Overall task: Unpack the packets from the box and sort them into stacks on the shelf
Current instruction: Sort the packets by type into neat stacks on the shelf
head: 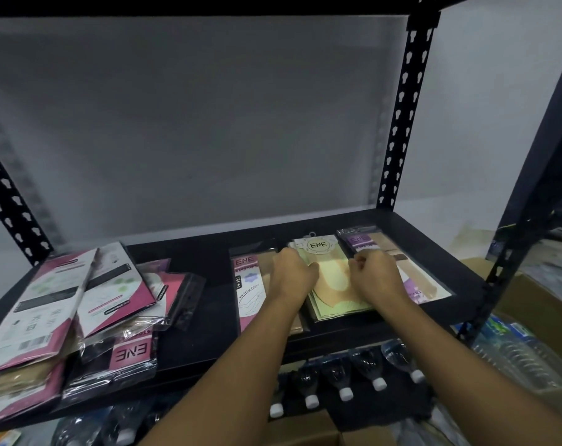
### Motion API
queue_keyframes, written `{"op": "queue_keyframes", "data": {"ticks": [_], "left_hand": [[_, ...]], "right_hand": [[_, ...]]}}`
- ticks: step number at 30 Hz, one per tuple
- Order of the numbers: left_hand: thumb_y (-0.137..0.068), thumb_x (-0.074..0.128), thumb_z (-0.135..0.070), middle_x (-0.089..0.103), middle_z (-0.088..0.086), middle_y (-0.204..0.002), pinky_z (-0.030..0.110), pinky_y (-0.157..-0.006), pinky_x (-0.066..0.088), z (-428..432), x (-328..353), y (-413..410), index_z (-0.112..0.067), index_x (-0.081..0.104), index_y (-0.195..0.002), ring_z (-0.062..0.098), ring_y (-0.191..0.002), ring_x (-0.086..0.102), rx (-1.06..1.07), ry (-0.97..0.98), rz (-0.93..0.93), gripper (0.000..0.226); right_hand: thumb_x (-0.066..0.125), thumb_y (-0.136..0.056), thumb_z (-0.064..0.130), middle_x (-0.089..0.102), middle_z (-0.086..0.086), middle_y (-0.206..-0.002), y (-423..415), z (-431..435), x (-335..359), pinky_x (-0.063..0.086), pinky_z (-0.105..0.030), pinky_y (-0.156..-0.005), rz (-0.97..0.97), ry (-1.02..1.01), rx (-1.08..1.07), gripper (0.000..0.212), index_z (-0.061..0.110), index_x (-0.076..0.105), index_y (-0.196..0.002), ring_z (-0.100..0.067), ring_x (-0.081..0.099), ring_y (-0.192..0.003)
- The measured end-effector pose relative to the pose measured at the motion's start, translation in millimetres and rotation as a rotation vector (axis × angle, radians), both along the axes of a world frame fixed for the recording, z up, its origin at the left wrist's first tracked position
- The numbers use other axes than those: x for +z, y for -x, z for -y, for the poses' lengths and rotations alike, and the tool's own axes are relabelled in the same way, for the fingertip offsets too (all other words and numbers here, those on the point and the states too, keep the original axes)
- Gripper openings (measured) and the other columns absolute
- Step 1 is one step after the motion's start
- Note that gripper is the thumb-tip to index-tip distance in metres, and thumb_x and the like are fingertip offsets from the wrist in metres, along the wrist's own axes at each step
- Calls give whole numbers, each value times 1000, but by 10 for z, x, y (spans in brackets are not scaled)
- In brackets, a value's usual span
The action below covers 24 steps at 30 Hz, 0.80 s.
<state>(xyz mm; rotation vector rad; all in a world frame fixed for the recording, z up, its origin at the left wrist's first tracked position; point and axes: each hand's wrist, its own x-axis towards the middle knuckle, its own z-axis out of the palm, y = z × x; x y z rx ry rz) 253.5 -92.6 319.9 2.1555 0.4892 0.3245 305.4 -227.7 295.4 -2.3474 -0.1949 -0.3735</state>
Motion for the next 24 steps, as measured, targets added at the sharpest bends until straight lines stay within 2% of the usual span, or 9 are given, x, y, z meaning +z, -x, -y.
{"op": "queue_keyframes", "data": {"ticks": [2,4,6,8,11,13,18,21,24], "left_hand": [[-88,67,-23,69,7,-85,15,-39,34,-76,43,85,-5,67,-93,18,-69,64,-3,6,28,19],[-88,66,-23,60,-6,-72,9,-41,35,-206,94,234,-13,65,-86,5,-61,56,1,10,82,10],[-88,66,-25,59,-11,-76,6,-44,36,-400,126,396,-16,64,-93,-2,-63,53,43,39,142,10],[-88,67,-27,65,-7,-88,9,-50,40,-638,178,594,-14,64,-105,-2,-69,56,105,92,170,22],[-88,68,-31,66,-7,-90,16,-63,44,-1029,288,915,-12,64,-111,3,-76,60,217,129,227,30],[-87,69,-31,66,-8,-89,17,-65,45,-1274,336,1135,-13,64,-111,6,-82,62,277,135,273,30],[-86,69,-26,67,-3,-94,18,-70,52,-1731,390,1614,-10,64,-107,11,-81,65,387,55,332,27],[-85,70,-26,68,3,-107,27,-84,48,-2049,347,1884,-10,63,-114,17,-97,63,461,-50,299,34],[-83,68,-33,61,5,-121,41,-96,45,-2383,232,2120,-14,60,-120,25,-113,55,583,-222,160,42]], "right_hand": [[57,-90,15,70,-16,-90,99,-52,50,50,-34,-81,111,-35,35,20,1,71,-92,-33,61,-91],[58,-90,17,70,-10,-93,267,-172,111,47,-29,-82,154,-89,84,20,4,71,-96,-27,61,-93],[58,-90,19,68,-5,-92,459,-342,172,43,-24,-77,148,-142,150,18,7,70,-96,-17,60,-88],[59,-90,20,67,-2,-88,637,-545,236,42,-22,-74,137,-179,210,16,9,70,-93,-13,59,-82],[59,-91,20,65,0,-87,865,-905,284,42,-18,-68,96,-218,294,14,11,69,-94,-12,60,-82],[59,-91,20,64,2,-85,1013,-1163,304,43,-18,-68,74,-249,349,12,13,68,-93,-10,59,-79],[62,-89,22,64,3,-81,1300,-1764,303,45,-20,-70,3,-289,457,12,13,68,-93,-11,60,-76],[62,-88,25,65,-2,-90,1419,-2078,291,46,-21,-70,-7,-233,513,16,13,68,-96,-12,60,-78],[62,-88,28,63,-3,-99,1478,-2319,280,44,-22,-71,-40,-153,531,22,11,67,-101,-15,60,-85]]}}
